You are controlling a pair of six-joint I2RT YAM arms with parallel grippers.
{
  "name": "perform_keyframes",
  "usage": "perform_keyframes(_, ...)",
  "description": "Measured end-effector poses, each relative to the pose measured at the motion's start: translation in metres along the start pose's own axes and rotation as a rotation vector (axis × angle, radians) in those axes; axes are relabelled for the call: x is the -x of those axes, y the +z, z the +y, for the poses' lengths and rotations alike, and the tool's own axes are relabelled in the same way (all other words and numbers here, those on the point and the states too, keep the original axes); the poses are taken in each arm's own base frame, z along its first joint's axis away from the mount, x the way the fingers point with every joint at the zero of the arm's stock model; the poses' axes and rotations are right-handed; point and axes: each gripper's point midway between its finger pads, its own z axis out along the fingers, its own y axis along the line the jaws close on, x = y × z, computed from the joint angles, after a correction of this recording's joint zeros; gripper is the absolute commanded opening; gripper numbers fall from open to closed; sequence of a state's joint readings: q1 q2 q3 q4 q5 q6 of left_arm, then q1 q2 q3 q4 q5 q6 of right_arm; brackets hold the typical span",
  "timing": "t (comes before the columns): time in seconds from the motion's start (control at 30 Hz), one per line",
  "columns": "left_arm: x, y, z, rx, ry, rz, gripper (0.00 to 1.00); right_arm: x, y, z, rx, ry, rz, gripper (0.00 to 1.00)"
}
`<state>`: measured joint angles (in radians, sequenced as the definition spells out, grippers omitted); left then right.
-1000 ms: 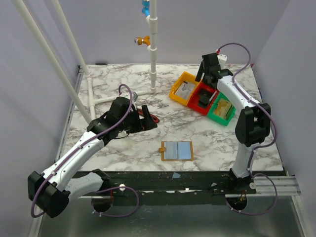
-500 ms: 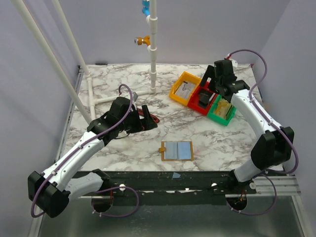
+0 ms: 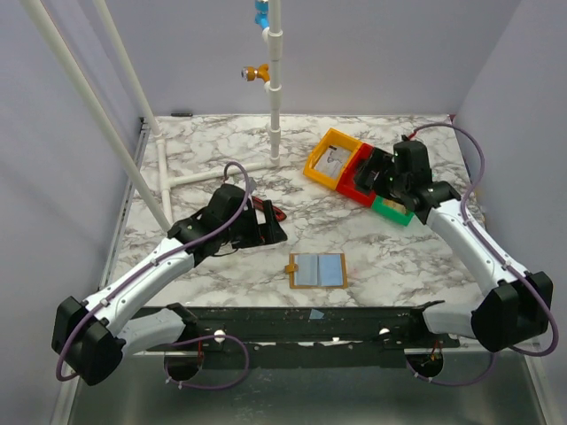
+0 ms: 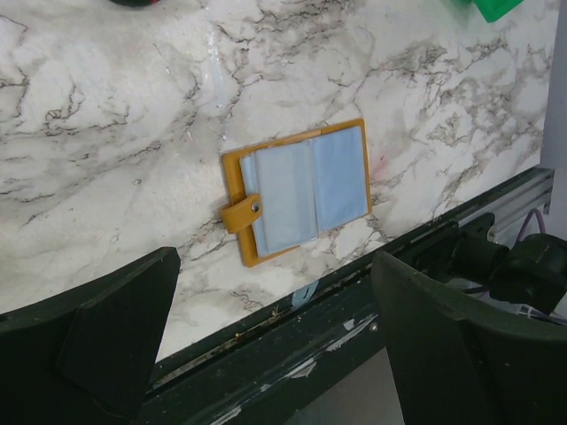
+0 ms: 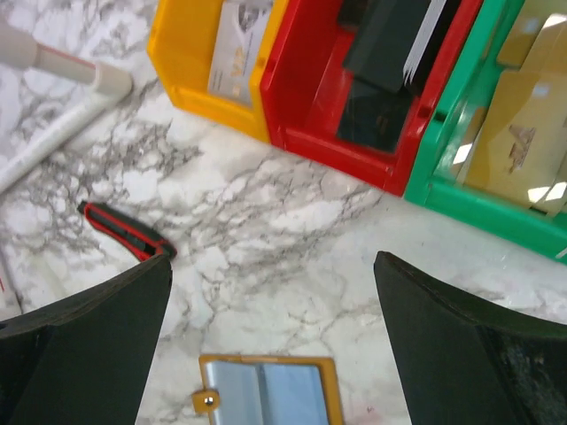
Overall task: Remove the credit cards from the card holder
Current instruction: Remove the credit card from the card holder.
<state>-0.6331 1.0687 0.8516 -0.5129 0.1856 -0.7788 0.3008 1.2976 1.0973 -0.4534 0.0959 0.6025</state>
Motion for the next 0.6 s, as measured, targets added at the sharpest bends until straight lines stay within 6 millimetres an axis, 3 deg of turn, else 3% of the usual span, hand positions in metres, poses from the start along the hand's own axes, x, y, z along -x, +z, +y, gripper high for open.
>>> perform_keyframes(0.13,-0.013,0.009,0.004,0.010,-0.001,0.024,0.93,-0.035,-0.007,0.010,0.053,-0.018,0.061,1.00)
perform_keyframes(0.27,-0.024,0.019,0.013,0.039,-0.018,0.059,0.93,-0.102,-0.020,0.038,0.134,-0.099,0.186,1.00)
perform_keyframes(0.37,-0.029,0.024,0.020,0.057,-0.034,0.072,0.93,-0.147,-0.028,0.045,0.163,-0.138,0.271,0.97)
perform_keyframes(0.5,-0.035,0.028,0.025,0.069,-0.061,0.082,0.93,-0.187,-0.036,0.043,0.155,-0.163,0.342,0.89)
perform_keyframes(0.6,-0.036,0.029,0.026,0.073,-0.075,0.083,0.93,-0.210,-0.043,0.047,0.155,-0.190,0.372,0.77)
